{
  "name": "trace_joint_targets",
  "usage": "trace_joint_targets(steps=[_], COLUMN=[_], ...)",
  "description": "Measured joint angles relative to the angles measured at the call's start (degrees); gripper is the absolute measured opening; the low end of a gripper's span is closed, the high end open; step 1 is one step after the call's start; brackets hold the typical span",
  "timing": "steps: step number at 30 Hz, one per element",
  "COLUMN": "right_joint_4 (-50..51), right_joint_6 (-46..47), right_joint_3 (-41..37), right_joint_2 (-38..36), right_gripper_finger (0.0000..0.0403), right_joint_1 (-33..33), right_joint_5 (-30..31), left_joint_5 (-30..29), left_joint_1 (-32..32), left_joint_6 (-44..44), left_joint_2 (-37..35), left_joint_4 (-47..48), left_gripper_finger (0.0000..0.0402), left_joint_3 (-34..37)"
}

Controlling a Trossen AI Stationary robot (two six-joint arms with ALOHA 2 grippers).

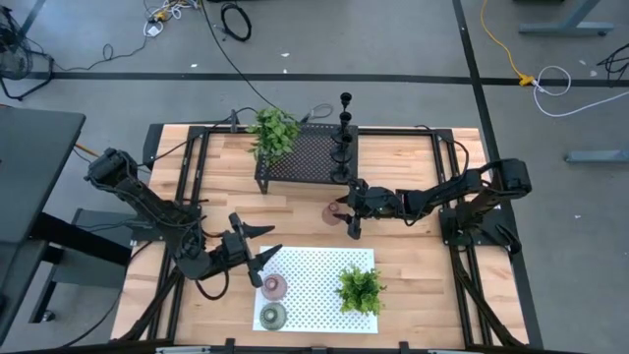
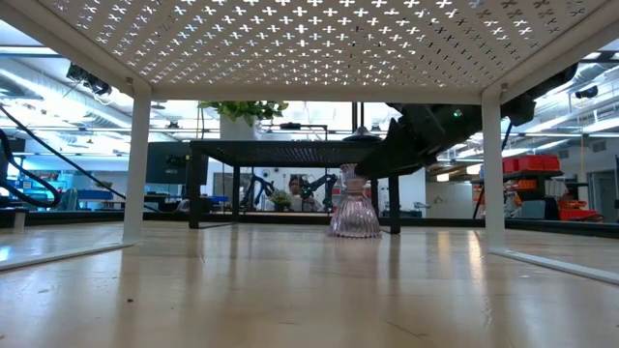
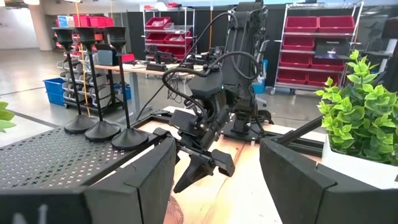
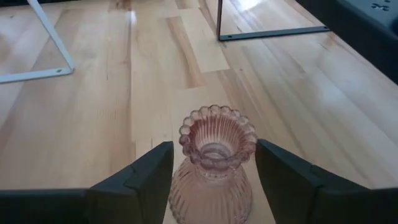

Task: Pick & Place candle stick holders
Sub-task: Put the small pink glass candle holder on the white shelf aligned with the other small pink glass candle holder

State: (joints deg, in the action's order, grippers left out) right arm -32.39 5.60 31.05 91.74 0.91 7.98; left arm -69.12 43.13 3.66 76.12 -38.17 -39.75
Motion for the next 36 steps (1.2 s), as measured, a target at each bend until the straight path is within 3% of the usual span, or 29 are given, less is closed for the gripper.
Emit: trace_joint_targets(steps=[5, 15, 22, 28, 32, 36], right_joint_4=[0.1, 0.8, 3.5, 3.5, 5.3, 11.7], right_joint_6=[0.2, -0.4, 0.4, 1.9, 2.4, 2.4], right_joint_3=[0.0, 0.0, -0.1, -0.1, -0.1, -0.1], right_joint_2=[0.0, -0.2, -0.2, -1.0, -4.7, -10.9], right_gripper_finger=[0.0183, 0.0009, 0.0027, 0.0027, 0.0027, 0.0022], right_joint_1=[0.0, 0.0, 0.0, 0.0, -0.1, -1.2], right_joint_5=[0.3, 1.4, 2.5, -6.5, -8.6, -6.9], left_joint_5=[0.0, 0.0, 0.0, 0.0, 0.0, 0.0], left_joint_1=[0.0, 0.0, 0.0, 0.0, 0.0, 0.0], left_joint_6=[0.1, 0.2, 0.2, 0.2, 0.2, 0.2], left_joint_2=[0.0, 0.0, 0.0, 0.0, 0.0, 0.0], left_joint_4=[0.3, 0.3, 0.3, 0.3, 0.3, 0.3], left_gripper_finger=[0.0234, 0.0234, 0.0234, 0.0234, 0.0234, 0.0234], left_joint_3=[0.0, 0.0, 0.0, 0.0, 0.0, 0.0])
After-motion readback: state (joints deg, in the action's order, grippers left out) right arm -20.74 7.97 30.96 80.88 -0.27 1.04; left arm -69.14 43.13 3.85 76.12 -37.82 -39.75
